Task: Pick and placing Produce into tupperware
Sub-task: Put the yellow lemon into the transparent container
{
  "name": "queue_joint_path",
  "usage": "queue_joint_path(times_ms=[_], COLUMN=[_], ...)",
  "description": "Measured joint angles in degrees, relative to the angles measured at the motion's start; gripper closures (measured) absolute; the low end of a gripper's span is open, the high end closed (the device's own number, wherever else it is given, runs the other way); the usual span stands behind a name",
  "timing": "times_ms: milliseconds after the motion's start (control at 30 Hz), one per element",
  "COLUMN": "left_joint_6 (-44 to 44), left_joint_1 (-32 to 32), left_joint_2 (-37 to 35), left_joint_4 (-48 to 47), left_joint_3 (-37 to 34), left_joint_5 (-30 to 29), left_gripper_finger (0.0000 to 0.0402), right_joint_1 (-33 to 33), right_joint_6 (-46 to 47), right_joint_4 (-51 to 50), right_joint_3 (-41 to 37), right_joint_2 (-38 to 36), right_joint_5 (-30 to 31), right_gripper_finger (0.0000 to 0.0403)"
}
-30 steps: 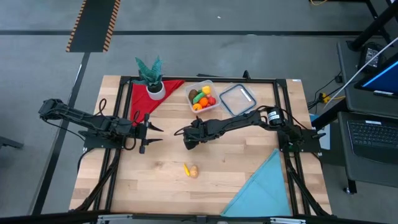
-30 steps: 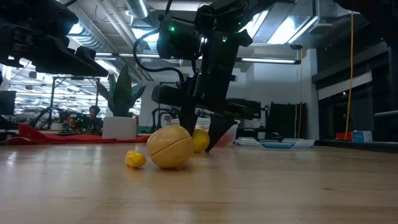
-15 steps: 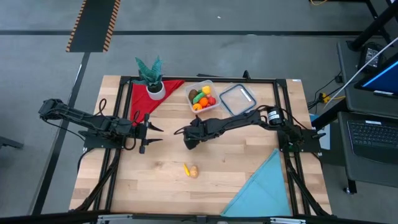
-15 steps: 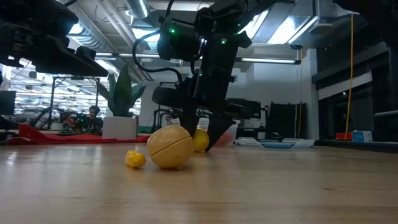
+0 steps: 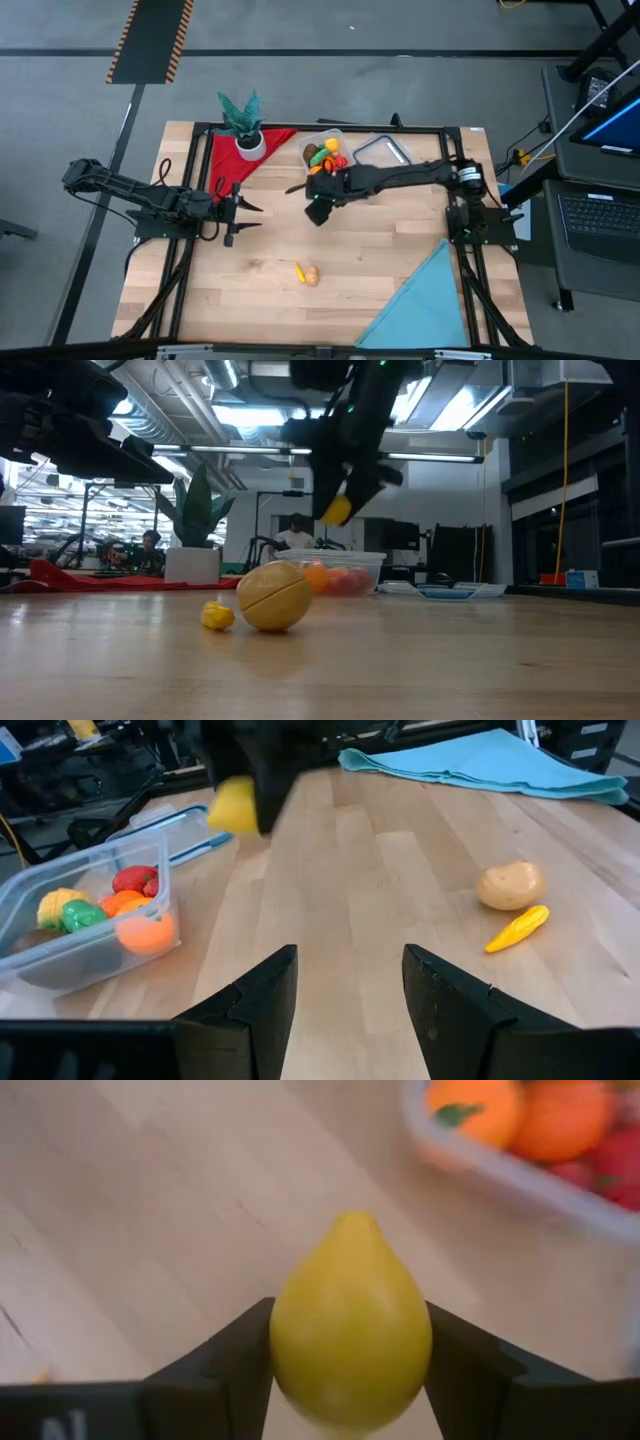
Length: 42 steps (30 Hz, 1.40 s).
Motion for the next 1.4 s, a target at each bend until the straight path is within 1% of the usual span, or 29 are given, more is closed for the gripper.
queue_joint_path(times_ms=[167,367,467,567,667,733,867,967,1100,1167,1300,1400], left_joint_6=[-0.3,-0.4,-0.4,-0.6,-1.3,-1.4,-1.7,-2.2,-3.3,-3.4,-3.5,-4.4], left_joint_1=[0.0,0.0,0.0,0.0,0.0,0.0,0.0,0.1,0.1,0.1,0.1,0.1], left_joint_2=[0.0,0.0,0.0,0.0,0.0,0.0,0.0,0.0,0.0,0.0,0.0,0.0], left_joint_4=[0.1,0.7,0.7,1.4,2.6,2.8,3.0,3.1,3.3,3.3,3.7,4.5], left_joint_3=[0.0,0.0,0.0,0.0,0.0,0.0,0.0,0.0,0.0,0.0,0.0,0.0], left_joint_5=[0.0,0.0,0.0,0.0,0.0,0.0,-0.1,-0.2,-0.7,-0.9,-1.3,-1.7], left_gripper_finger=[0.0227,0.0227,0.0227,0.0227,0.0227,0.0227,0.0227,0.0227,0.0227,0.0227,0.0227,0.0227], right_joint_1=[-2.2,-4.7,-5.3,-5.8,-6.5,-7.0,-8.0,-8.2,-8.2,-8.2,-8.2,-8.2], right_joint_6=[-5.9,-11.0,-12.3,-13.8,-13.2,-12.7,-11.8,-12.6,-16.7,-19.5,-25.9,-30.7], right_joint_4=[-4.0,-8.4,-10.4,-8.0,-1.3,3.8,16.4,26.5,42.4,50.0,64.0,72.7], right_joint_3=[0.0,0.0,-0.2,-4.6,-14.0,-21.1,-33.9,-42.5,-53.1,-57.7,-65.0,-68.8], right_joint_2=[-5.7,-10.9,-12.1,-13.8,-16.6,-19.1,-26.4,-32.5,-40.7,-43.9,-48.4,-50.1], right_joint_5=[0.2,4.8,6.8,6.9,6.7,5.5,2.7,2.5,2.5,1.2,-1.1,-3.8], right_gripper_finger=[0.0193,0.0193,0.0193,0.0193,0.0193,0.0193,0.0193,0.0193,0.0193,0.0193,0.0193,0.0193])
